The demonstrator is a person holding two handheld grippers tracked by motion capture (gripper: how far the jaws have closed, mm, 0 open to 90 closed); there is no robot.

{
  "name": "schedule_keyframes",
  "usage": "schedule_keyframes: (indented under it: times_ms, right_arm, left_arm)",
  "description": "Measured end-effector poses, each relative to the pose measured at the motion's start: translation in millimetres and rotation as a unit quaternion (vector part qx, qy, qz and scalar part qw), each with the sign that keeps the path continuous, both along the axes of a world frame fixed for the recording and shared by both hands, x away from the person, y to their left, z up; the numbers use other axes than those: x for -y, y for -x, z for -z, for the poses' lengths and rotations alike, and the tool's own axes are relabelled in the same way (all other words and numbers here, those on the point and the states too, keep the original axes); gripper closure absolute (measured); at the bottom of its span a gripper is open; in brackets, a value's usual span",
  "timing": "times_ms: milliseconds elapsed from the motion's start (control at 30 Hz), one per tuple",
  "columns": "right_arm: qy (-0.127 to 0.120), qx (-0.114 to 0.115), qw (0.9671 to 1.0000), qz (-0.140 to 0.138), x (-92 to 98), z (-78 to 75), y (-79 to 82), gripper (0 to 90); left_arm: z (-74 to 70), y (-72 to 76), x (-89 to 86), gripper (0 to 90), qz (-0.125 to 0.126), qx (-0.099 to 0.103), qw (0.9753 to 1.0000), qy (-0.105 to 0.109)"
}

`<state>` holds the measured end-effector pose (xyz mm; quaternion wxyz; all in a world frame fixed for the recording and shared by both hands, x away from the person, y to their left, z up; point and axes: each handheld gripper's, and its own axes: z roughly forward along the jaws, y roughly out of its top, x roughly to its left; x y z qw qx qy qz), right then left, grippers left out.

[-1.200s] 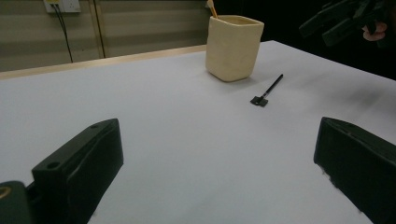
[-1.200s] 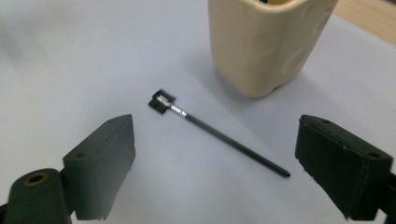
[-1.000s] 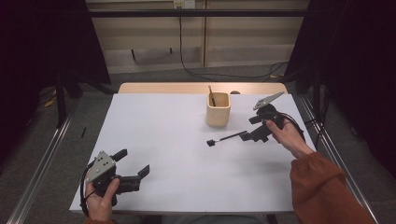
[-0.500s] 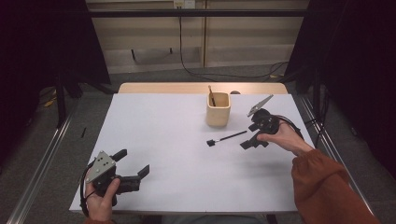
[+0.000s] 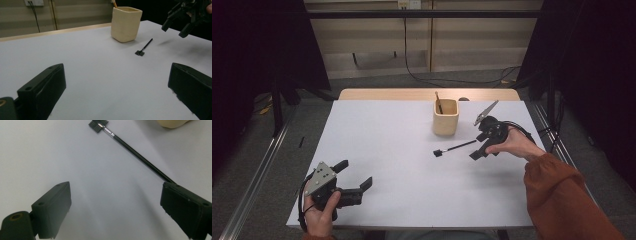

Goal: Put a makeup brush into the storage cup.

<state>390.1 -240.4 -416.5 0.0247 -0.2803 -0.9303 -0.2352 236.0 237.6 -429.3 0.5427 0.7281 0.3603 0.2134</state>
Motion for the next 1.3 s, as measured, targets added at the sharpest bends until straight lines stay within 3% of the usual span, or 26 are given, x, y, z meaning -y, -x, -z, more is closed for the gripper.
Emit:
schedule_keyframes:
  times_ms: [333,433,633,733,867,1000,1300]
  right_arm:
    - [0.005,0.013,0.9994,-0.033,-9.2,8.2,-13.8,26.2]
    - [0.015,0.009,0.9989,-0.044,-11.6,12.0,-17.6,29.0]
    - [0.012,0.008,0.9984,-0.054,-16.8,11.8,-27.6,38.3]
    - [0.026,0.008,0.9977,-0.062,-19.8,13.2,-31.9,40.8]
    - [0.020,0.017,0.9972,-0.070,-26.3,9.5,-36.6,44.2]
    - [0.031,0.017,0.9962,-0.080,-34.6,9.5,-39.8,48.5]
    - [0.049,0.017,0.9946,-0.090,-43.7,21.6,-44.8,52.2]
  left_arm:
    - [0.3,-0.4,0.0,1.4,-0.001,-0.001,1.0000,-0.001]
    - [0.7,-0.6,0.6,1.5,0.000,-0.004,1.0000,0.001]
    - [0.8,-0.7,0.9,1.5,0.002,-0.004,1.0000,0.001]
    - [0.8,-0.6,0.6,1.4,0.001,-0.004,1.0000,0.001]
    - [1.2,-0.8,0.9,1.5,0.002,-0.006,1.0000,0.002]
    - [1.0,-0.7,0.4,1.5,0.002,-0.005,1.0000,0.002]
    - [1.3,-1.0,0.4,1.5,0.003,-0.005,1.0000,0.001]
